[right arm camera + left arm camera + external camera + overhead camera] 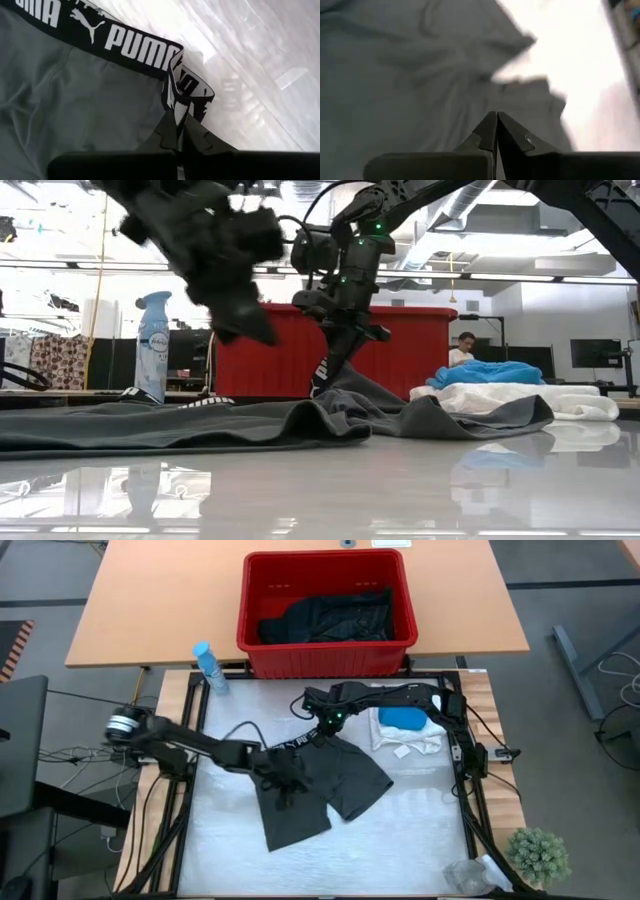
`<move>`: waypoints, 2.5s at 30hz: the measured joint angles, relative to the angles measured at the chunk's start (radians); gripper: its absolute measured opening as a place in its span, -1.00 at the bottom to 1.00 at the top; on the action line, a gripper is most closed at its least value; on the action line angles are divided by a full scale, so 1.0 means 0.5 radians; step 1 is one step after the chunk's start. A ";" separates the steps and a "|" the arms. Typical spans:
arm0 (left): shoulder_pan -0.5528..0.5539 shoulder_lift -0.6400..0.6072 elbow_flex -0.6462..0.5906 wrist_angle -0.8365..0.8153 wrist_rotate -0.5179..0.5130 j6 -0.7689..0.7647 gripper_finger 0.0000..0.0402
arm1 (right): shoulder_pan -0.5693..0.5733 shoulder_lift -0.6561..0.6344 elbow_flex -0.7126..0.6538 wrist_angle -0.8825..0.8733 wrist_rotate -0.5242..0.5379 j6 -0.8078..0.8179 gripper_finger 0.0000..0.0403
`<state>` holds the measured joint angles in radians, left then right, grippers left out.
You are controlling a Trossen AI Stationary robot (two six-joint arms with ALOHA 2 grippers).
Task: Fold laundry
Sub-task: Fold the gray boxers
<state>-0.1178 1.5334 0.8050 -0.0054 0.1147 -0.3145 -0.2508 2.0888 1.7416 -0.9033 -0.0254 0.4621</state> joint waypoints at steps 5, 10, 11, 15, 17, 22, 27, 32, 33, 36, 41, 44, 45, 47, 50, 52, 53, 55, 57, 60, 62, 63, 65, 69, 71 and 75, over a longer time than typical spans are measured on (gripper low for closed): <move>-0.153 -0.220 -0.048 -0.524 -0.233 0.247 -1.00 | -0.005 0.000 0.000 0.020 0.000 0.000 -0.88; -0.328 -0.270 -0.215 -0.373 -0.139 0.084 -1.00 | -0.013 0.000 0.000 0.022 0.000 0.000 -0.88; -0.361 -0.265 -0.249 -0.348 -0.143 0.053 -1.00 | -0.013 0.000 0.000 0.026 0.000 0.000 -0.88; -0.468 -0.190 -0.309 -0.173 -0.151 -0.088 -1.00 | -0.012 0.000 0.000 0.045 0.000 -0.001 -0.88; -0.514 -0.116 -0.311 -0.092 -0.169 -0.110 -1.00 | -0.012 0.000 0.000 0.048 0.000 0.000 -0.88; -0.566 0.108 -0.310 0.100 -0.150 -0.247 -1.00 | -0.010 0.000 0.000 0.042 -0.006 0.000 -0.88; -0.576 0.274 -0.307 0.327 -0.078 -0.335 -1.00 | -0.010 0.000 0.000 0.032 -0.053 -0.001 -0.88; -0.546 0.388 -0.304 0.611 -0.076 -0.280 -1.00 | -0.015 0.000 0.000 0.028 -0.063 0.001 -0.88; -0.530 0.419 -0.303 0.691 -0.075 -0.276 -1.00 | -0.016 0.000 0.000 0.028 -0.066 0.001 -0.88; -0.464 0.550 -0.230 0.908 -0.045 -0.259 -1.00 | -0.016 0.000 0.000 0.028 -0.071 0.001 -0.88; -0.382 0.736 0.004 0.913 0.242 -0.227 -1.00 | -0.011 0.000 0.000 0.019 -0.078 0.016 -0.88; -0.385 0.690 0.068 0.664 0.323 -0.234 -1.00 | 0.005 0.000 0.000 0.013 -0.078 0.017 -0.88; -0.389 0.637 0.073 0.549 0.334 -0.236 -1.00 | 0.012 0.000 0.000 0.012 -0.078 0.017 -0.88; -0.393 0.503 0.091 0.407 0.326 -0.233 -1.00 | 0.026 0.000 0.000 0.013 -0.078 0.016 -0.88; -0.393 0.220 0.093 0.143 0.213 -0.171 -1.00 | 0.048 0.000 0.000 0.032 -0.076 0.016 -0.88; -0.386 0.021 0.094 -0.109 0.059 -0.118 -1.00 | 0.058 0.000 0.000 0.035 -0.073 0.016 -0.88; -0.384 -0.075 0.091 -0.231 -0.050 -0.079 -1.00 | 0.061 0.000 0.000 0.039 -0.069 0.016 -0.88; -0.386 -0.245 0.081 -0.394 -0.314 -0.012 -1.00 | 0.063 0.000 0.000 0.043 -0.052 0.017 -0.87; -0.384 -0.366 0.016 -0.490 -0.533 0.027 -1.00 | 0.061 0.000 0.000 0.043 0.017 0.017 -0.86; -0.360 -0.435 -0.149 -0.519 -0.637 0.014 -1.00 | 0.027 0.000 0.000 0.064 0.125 0.016 -0.83; -0.344 -0.439 -0.275 -0.515 -0.642 -0.064 -1.00 | -0.016 0.000 0.000 0.081 0.178 0.016 -0.81; -0.344 -0.437 -0.347 -0.492 -0.641 -0.099 -1.00 | -0.036 0.000 0.000 0.088 0.188 0.025 -0.79; -0.343 -0.437 -0.489 -0.400 -0.619 -0.136 -1.00 | -0.075 0.000 0.000 0.097 0.203 0.048 -0.75; -0.345 -0.437 -0.704 -0.144 -0.533 -0.250 -1.00 | -0.126 0.000 0.000 0.096 0.206 0.032 -0.60; -0.345 -0.436 -0.761 -0.113 -0.492 -0.285 -1.00 | -0.143 0.000 0.000 0.105 0.215 0.007 -0.49; -0.344 -0.441 -0.808 -0.093 -0.442 -0.285 -1.00 | -0.184 0.000 0.000 0.125 0.202 0.002 -0.21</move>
<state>-0.2899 1.3128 0.4008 -0.0521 -0.1062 -0.4572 -0.3428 2.0888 1.7416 -0.8410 0.0757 0.4630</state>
